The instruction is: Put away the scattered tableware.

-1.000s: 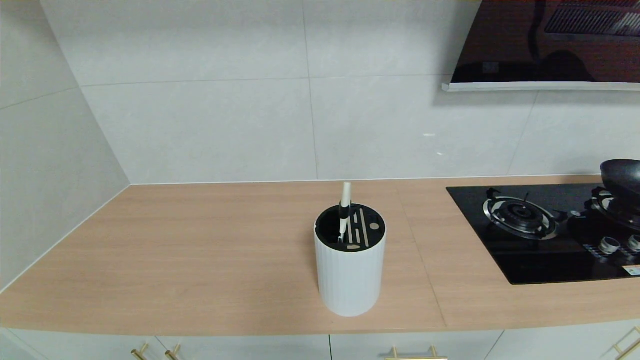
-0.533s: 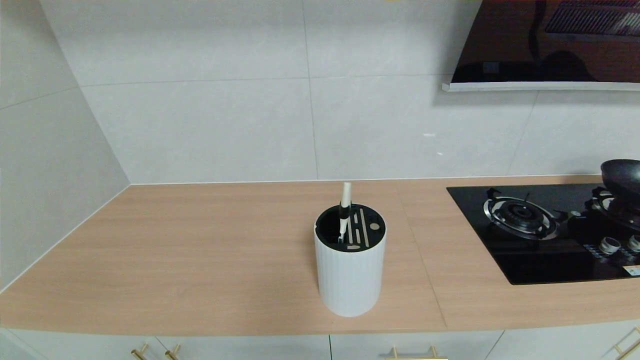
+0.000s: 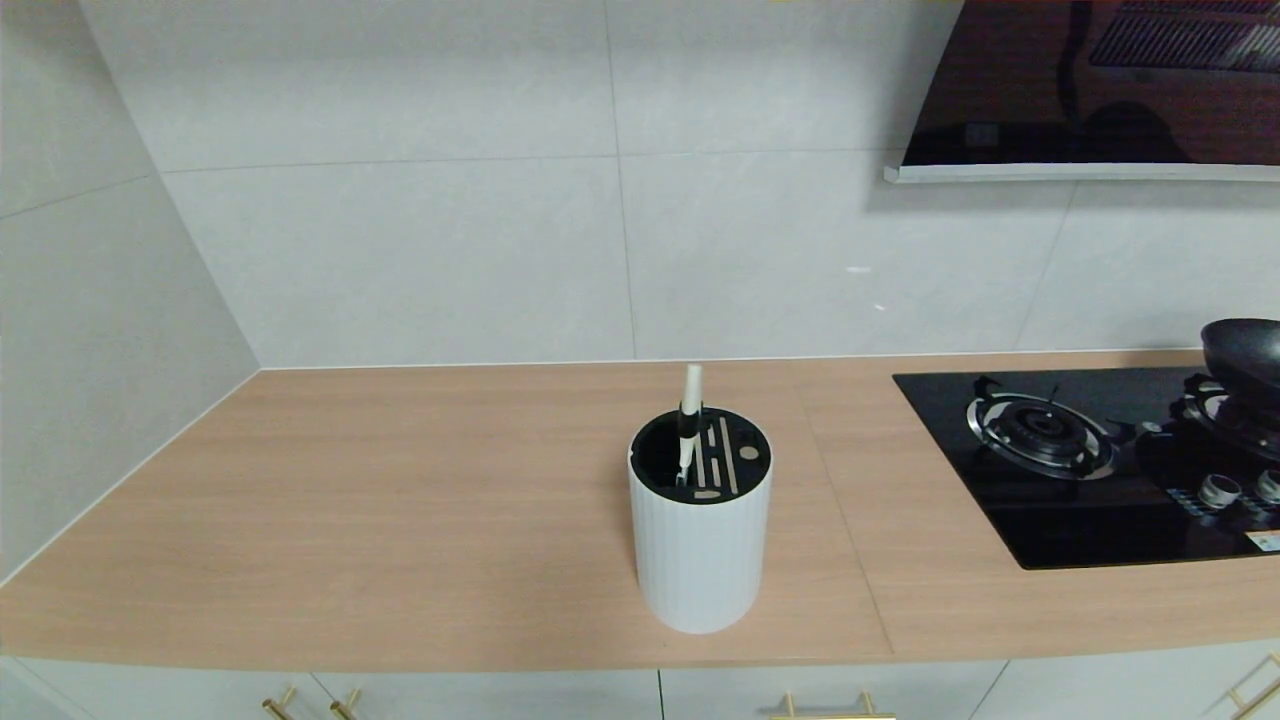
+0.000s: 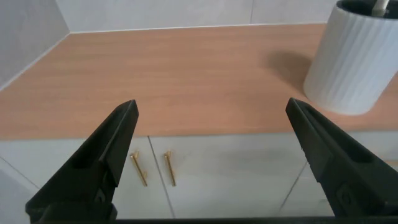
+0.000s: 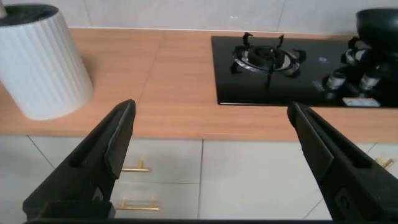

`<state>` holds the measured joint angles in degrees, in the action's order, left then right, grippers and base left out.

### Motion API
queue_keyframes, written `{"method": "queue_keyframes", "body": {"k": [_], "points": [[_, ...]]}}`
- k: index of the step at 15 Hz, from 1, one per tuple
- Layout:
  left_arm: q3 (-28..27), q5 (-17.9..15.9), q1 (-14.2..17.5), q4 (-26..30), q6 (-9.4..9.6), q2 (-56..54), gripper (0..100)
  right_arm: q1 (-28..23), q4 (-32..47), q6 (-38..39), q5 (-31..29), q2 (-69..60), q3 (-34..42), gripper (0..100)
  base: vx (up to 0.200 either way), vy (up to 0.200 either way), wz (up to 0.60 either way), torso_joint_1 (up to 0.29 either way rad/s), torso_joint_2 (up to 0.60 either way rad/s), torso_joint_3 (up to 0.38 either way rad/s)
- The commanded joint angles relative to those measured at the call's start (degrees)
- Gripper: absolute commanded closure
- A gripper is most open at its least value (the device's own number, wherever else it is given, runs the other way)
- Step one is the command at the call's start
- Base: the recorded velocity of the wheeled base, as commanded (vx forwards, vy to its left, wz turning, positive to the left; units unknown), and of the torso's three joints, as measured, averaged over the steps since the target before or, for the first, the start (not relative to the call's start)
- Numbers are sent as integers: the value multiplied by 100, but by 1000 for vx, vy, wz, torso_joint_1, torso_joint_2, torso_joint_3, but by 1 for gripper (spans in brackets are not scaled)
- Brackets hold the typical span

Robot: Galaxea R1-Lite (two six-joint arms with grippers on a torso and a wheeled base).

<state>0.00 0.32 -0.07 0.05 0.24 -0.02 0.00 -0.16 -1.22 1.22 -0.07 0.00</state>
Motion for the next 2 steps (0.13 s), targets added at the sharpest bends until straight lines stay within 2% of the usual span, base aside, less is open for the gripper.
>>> {"method": "queue_keyframes", "body": {"k": [1,2], "points": [[0,3,-1,4,-7,11,0,0,7,8,1,7,0,0,0,0,0,0,0,0],[0,3,-1,4,-7,11,0,0,7,16,1,7,0,0,0,0,0,0,0,0]]}}
